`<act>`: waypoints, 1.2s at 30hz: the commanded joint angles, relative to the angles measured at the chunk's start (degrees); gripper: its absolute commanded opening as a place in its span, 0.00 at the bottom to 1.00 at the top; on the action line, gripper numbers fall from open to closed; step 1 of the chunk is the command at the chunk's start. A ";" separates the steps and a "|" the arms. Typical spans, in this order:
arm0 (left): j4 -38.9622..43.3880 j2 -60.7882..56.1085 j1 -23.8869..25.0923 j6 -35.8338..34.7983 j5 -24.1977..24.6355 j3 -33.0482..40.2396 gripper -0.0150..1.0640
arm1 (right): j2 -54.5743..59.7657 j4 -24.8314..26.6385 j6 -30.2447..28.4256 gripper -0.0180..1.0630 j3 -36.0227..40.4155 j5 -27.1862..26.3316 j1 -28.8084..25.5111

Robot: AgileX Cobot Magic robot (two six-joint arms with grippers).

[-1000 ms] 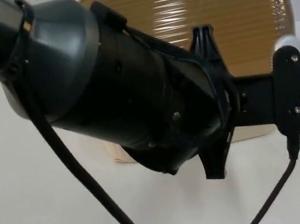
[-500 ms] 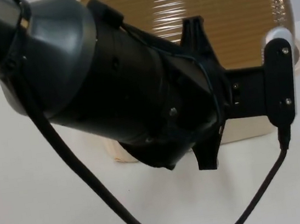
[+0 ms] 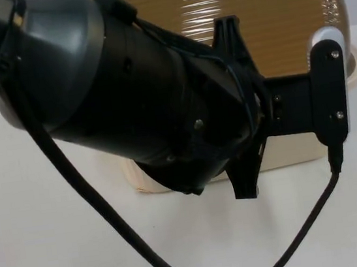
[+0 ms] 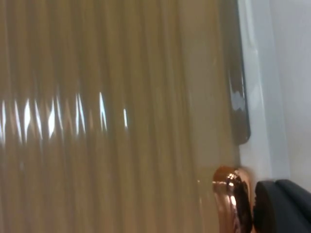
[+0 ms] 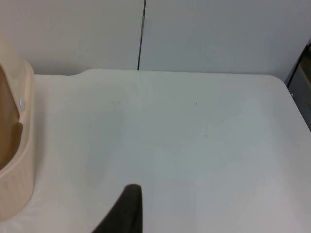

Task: Open the box lid with the left hand, place the block into the box with the right hand, then close the box lid with the left hand.

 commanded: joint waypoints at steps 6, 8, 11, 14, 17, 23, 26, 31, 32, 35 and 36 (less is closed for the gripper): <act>-3.46 -2.49 1.46 4.00 0.44 -0.23 0.01 | 0.10 -0.40 0.21 0.98 -0.41 -0.57 0.23; -2.62 -2.49 1.46 4.00 0.59 -0.23 0.01 | 0.10 -0.29 0.21 0.98 -0.41 -0.46 0.23; -0.23 -2.49 1.46 4.00 1.33 -0.23 0.01 | 0.10 -0.29 0.42 0.98 -0.41 -0.46 0.23; -0.23 -2.49 1.46 4.00 1.96 -0.23 0.01 | 0.10 -0.29 0.42 0.98 -0.41 -0.46 0.23; -0.23 -2.49 1.96 4.00 1.96 -0.74 0.01 | 0.10 -0.29 0.56 0.98 -0.41 -0.46 0.23; -0.23 -2.49 4.92 4.93 1.48 -3.18 0.01 | 0.10 -0.06 0.56 0.98 -0.41 -0.34 0.23; -0.23 -2.49 6.85 5.84 1.48 -5.38 0.01 | 0.10 -0.06 0.56 0.98 -0.41 -0.34 0.23; -0.23 -2.49 9.32 5.84 1.48 -9.13 0.01 | 0.10 -0.06 0.56 0.98 -0.41 -0.34 0.23; -0.23 -2.49 9.73 5.84 1.48 -9.88 0.01 | 0.10 -0.06 0.56 0.98 -0.41 -0.34 0.23; -0.23 -2.49 10.84 5.84 1.48 -11.52 0.01 | 0.10 -0.06 0.56 0.98 -0.41 -0.23 0.23; -0.23 -2.49 11.35 5.84 1.19 -12.19 0.01 | 0.10 -0.06 0.56 0.98 -0.41 -0.23 0.23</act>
